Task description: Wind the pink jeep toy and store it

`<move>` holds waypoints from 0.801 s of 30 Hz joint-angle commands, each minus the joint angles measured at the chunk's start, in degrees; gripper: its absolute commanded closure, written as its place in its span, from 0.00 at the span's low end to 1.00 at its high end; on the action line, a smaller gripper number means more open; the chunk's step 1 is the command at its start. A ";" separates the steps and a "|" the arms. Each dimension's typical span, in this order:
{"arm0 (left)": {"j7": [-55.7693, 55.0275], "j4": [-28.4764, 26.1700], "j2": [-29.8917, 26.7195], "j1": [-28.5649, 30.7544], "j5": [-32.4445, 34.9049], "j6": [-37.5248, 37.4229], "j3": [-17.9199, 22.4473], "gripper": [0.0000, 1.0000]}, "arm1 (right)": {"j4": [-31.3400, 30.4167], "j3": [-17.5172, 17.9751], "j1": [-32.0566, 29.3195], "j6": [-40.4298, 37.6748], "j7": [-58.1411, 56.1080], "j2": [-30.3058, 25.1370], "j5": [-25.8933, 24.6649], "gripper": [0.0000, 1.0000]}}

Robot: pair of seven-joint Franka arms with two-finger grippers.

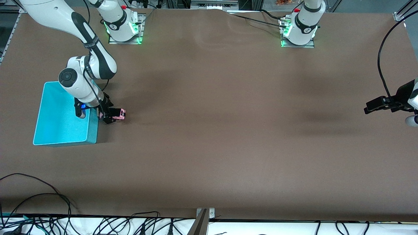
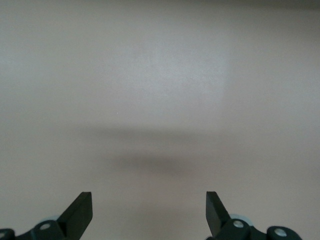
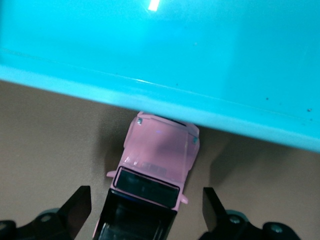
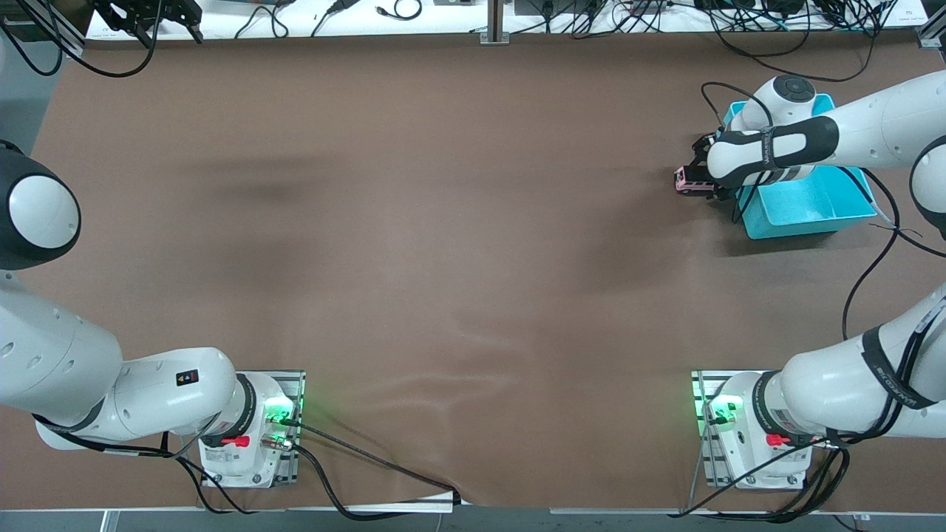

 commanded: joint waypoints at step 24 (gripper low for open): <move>1.29 -1.65 -1.68 0.46 -1.52 -0.12 -0.09 0.00 | 2.73 0.47 -0.15 -0.21 1.36 -2.64 -0.89 1.00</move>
